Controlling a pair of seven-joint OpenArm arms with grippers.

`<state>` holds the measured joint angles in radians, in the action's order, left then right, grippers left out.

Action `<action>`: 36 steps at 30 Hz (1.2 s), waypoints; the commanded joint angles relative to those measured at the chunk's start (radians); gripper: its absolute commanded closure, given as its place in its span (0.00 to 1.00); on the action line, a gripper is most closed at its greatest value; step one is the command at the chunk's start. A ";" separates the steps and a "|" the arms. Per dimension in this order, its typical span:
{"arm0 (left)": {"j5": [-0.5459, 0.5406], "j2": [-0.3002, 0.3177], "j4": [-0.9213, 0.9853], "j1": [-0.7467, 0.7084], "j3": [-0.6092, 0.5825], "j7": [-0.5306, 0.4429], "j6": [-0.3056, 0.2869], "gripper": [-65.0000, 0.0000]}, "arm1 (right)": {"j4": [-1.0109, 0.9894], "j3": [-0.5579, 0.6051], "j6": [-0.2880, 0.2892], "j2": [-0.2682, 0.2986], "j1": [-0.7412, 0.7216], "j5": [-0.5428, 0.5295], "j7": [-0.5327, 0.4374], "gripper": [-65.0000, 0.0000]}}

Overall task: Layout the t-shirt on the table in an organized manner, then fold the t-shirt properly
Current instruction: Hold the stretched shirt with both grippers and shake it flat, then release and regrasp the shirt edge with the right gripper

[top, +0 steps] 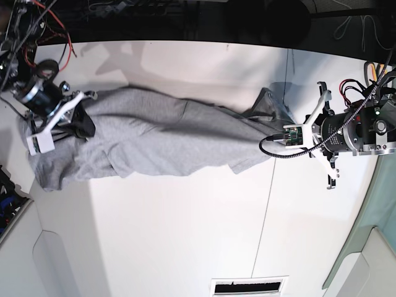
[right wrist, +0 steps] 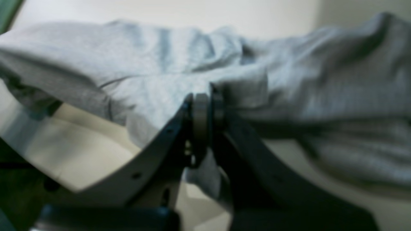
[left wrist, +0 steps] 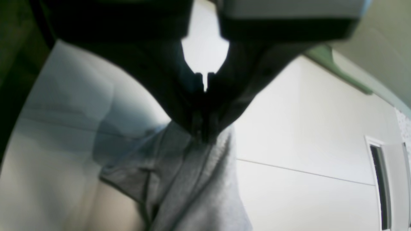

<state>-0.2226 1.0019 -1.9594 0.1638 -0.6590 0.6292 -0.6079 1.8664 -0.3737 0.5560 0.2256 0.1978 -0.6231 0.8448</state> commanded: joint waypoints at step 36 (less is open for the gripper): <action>-0.130 0.032 -0.011 0.018 0.013 0.078 -0.005 0.63 | -0.111 -0.010 -0.089 -0.073 -0.059 0.114 -0.196 0.49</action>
<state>-0.3527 1.0142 -1.9591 0.1642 -0.6590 0.7109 -0.6216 1.7363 -0.3840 0.4652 0.1471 0.1467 -0.4988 0.6674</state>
